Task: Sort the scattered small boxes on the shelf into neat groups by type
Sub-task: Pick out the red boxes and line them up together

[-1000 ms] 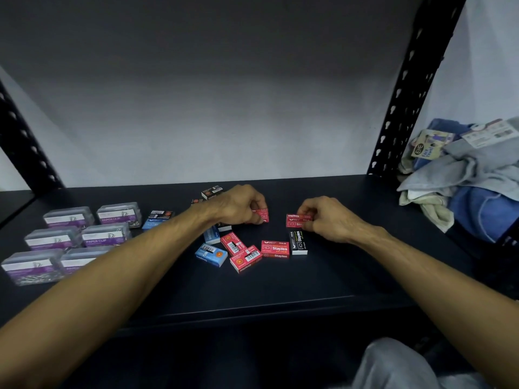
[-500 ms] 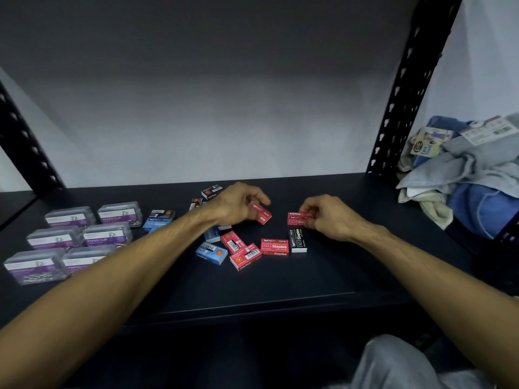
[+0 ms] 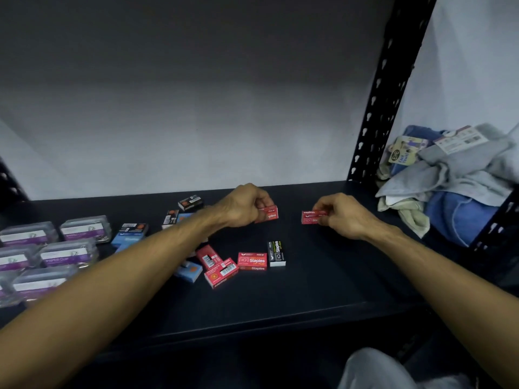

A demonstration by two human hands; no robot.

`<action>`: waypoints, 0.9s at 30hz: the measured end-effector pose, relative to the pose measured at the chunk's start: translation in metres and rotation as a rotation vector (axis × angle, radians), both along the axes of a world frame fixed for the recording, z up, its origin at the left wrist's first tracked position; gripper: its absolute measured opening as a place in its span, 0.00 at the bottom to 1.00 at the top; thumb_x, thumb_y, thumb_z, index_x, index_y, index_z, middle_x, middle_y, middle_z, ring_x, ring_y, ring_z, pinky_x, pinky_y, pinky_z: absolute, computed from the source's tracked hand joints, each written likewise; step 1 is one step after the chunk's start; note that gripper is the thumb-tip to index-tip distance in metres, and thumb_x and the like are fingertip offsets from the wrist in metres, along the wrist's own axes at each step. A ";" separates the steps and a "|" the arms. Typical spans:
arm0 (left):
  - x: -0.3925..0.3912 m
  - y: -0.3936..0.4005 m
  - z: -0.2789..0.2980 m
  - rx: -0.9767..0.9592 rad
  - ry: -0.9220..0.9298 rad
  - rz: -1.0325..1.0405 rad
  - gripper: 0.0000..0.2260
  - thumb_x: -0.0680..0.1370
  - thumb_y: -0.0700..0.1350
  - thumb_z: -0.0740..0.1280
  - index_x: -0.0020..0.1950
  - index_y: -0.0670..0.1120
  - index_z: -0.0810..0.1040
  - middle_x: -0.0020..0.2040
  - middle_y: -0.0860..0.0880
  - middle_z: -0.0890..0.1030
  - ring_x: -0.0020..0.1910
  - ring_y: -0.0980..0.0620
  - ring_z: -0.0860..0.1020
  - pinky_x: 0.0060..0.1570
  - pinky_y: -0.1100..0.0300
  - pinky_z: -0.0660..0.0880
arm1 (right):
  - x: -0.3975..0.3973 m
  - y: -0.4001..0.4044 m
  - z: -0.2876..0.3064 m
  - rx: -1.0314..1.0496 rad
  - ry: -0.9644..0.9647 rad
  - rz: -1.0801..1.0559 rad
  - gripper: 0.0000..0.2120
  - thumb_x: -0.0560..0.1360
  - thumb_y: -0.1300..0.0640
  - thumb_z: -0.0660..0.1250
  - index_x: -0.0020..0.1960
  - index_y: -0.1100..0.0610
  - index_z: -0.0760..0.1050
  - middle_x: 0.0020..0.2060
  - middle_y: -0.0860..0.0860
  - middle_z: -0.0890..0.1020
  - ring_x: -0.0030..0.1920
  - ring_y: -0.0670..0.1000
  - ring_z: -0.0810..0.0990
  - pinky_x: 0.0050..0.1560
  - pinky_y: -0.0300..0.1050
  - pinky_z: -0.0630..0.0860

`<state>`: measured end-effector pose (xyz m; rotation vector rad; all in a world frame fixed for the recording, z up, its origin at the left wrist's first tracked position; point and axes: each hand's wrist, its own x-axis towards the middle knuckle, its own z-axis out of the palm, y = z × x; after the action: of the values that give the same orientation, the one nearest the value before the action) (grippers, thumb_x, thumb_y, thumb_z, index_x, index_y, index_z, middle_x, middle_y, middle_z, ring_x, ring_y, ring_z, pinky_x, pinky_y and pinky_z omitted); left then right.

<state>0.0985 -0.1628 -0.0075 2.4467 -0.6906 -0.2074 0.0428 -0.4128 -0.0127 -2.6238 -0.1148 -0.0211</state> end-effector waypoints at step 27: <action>0.004 -0.075 -0.009 -0.065 0.027 -0.047 0.22 0.73 0.54 0.74 0.65 0.50 0.78 0.52 0.53 0.78 0.48 0.57 0.77 0.48 0.65 0.71 | 0.014 -0.058 -0.010 -0.084 -0.056 -0.129 0.22 0.72 0.58 0.74 0.65 0.53 0.76 0.59 0.53 0.75 0.56 0.52 0.78 0.60 0.47 0.75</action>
<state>0.1021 -0.2374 -0.0163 2.3638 -0.7322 -0.2318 0.0567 -0.4705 -0.0228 -2.7111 0.0358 -0.1369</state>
